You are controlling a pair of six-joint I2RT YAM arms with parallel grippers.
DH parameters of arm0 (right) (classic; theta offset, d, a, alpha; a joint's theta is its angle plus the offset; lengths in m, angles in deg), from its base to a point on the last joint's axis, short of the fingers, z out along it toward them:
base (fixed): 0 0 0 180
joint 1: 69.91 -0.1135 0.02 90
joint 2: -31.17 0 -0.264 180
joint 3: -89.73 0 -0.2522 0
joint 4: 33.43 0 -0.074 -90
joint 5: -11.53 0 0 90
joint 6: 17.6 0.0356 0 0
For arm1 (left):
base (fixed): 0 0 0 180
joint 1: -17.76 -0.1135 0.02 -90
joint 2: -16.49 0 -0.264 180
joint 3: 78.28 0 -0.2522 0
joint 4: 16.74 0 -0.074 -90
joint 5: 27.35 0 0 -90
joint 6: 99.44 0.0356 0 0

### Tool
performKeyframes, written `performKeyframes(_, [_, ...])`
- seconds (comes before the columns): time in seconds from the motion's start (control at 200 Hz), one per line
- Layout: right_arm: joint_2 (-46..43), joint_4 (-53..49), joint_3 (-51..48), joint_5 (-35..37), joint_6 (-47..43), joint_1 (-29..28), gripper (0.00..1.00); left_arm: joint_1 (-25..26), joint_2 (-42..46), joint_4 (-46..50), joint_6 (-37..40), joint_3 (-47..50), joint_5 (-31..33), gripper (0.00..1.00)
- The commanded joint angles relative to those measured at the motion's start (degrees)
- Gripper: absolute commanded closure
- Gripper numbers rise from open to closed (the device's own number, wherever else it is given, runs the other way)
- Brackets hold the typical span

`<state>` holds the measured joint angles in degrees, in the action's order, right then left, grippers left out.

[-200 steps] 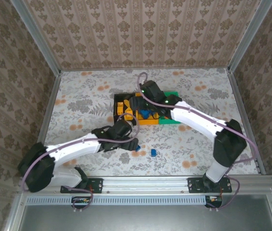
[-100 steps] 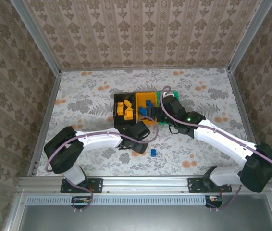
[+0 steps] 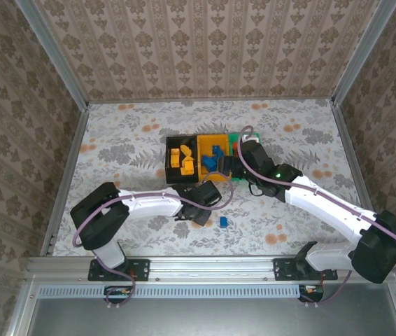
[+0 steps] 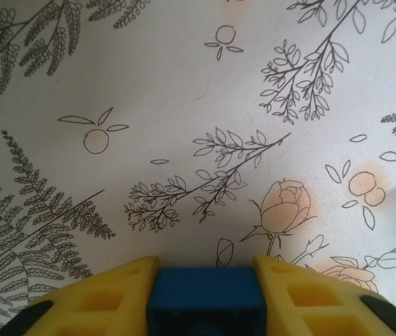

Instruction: Sort the legos into containers by color

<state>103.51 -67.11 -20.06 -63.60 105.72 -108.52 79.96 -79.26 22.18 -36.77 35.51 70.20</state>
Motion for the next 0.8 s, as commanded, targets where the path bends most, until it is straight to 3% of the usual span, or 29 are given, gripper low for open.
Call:
performKeyframes(0.0, [-3.0,-1.3,-0.6,1.7,1.7,0.8,0.1,0.5,1.2,2.1,0.3,-0.5,1.9,0.67])
performKeyframes(0.26, [-11.1,-2.6,-4.5,6.7,5.9,4.6,0.09,0.0,11.8,3.2,0.1,-2.5,3.4,0.7])
performKeyframes(0.395, [-14.7,-2.7,-7.6,6.8,6.9,5.8,0.08,-4.3,13.0,0.6,2.0,-6.6,1.3,0.69])
performKeyframes(0.55, [-14.0,-4.6,-9.8,5.4,7.3,5.8,0.08,-11.0,6.8,-4.2,4.6,-15.0,-2.3,0.68])
performKeyframes(0.795, [-12.9,-4.0,-15.4,3.0,8.8,5.8,0.08,-16.0,-10.1,-2.4,8.2,-34.6,-4.1,0.68])
